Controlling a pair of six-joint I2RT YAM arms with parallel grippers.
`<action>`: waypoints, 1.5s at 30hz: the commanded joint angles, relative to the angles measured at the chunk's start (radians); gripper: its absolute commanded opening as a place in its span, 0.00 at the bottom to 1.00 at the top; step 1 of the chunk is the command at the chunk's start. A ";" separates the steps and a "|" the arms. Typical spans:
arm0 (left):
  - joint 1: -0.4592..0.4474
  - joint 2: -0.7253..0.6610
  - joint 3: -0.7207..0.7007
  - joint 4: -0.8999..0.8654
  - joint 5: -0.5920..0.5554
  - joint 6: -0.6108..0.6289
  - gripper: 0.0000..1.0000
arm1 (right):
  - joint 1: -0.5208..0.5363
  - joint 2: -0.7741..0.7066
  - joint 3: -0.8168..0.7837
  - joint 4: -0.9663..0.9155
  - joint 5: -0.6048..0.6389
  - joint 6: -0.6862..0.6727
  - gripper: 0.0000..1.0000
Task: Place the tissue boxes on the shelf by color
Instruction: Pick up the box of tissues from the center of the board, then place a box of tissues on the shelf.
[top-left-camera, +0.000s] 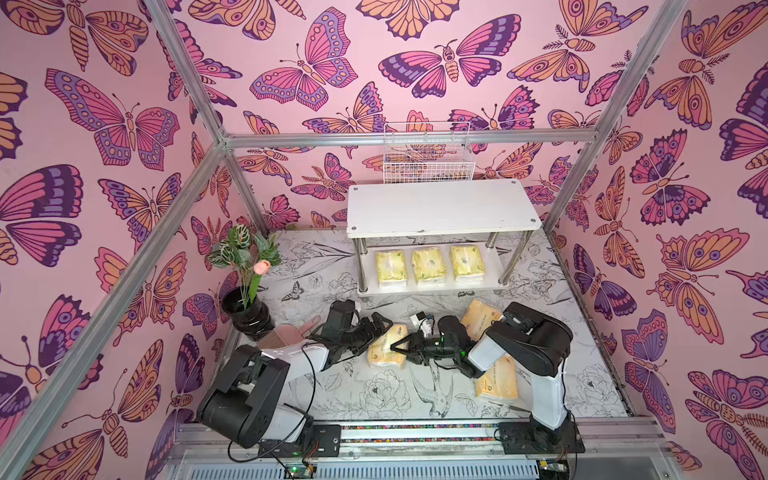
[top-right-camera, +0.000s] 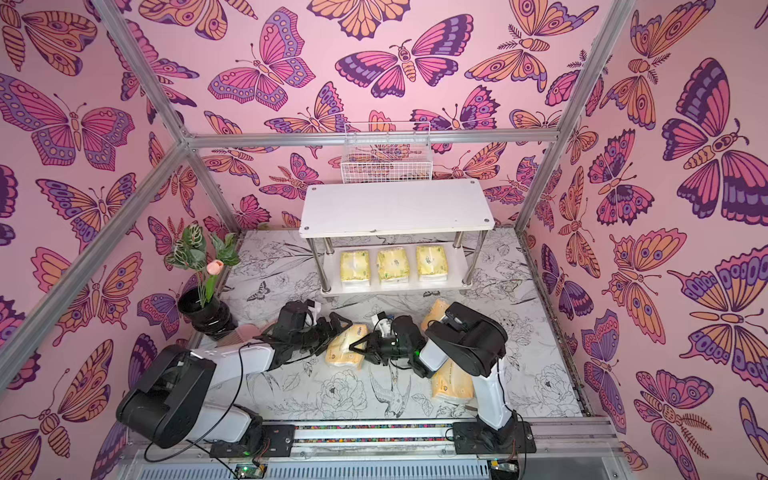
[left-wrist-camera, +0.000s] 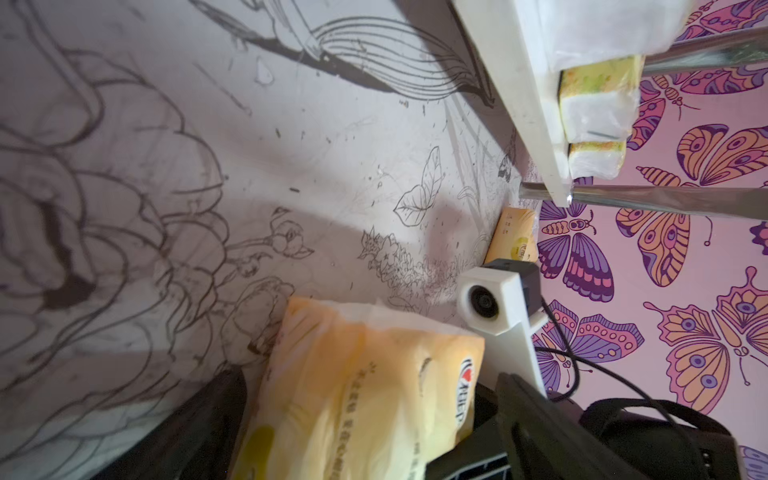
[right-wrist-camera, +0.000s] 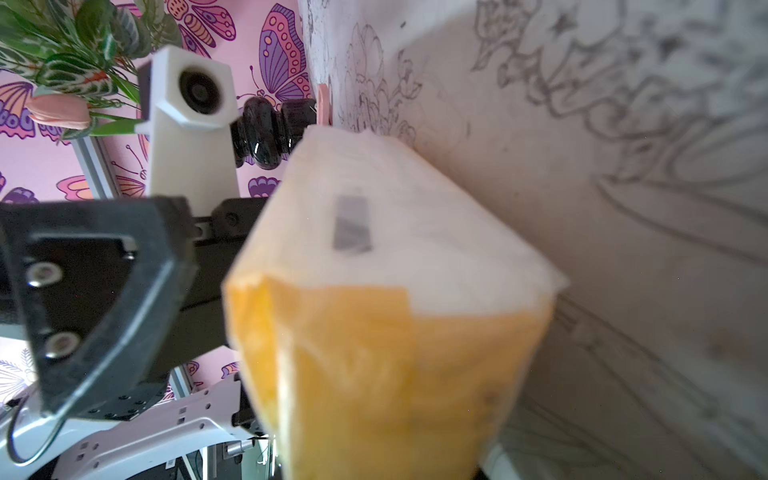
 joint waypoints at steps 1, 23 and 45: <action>0.000 -0.093 0.036 -0.199 -0.045 0.037 1.00 | 0.006 -0.076 -0.005 -0.019 -0.019 0.002 0.26; 0.089 -0.516 0.682 -1.039 -0.276 0.454 1.00 | -0.016 -0.694 0.374 -1.106 -0.044 -0.382 0.22; 0.257 -0.246 1.171 -1.126 -0.081 0.507 1.00 | -0.287 -0.203 1.455 -1.514 -0.123 -0.404 0.24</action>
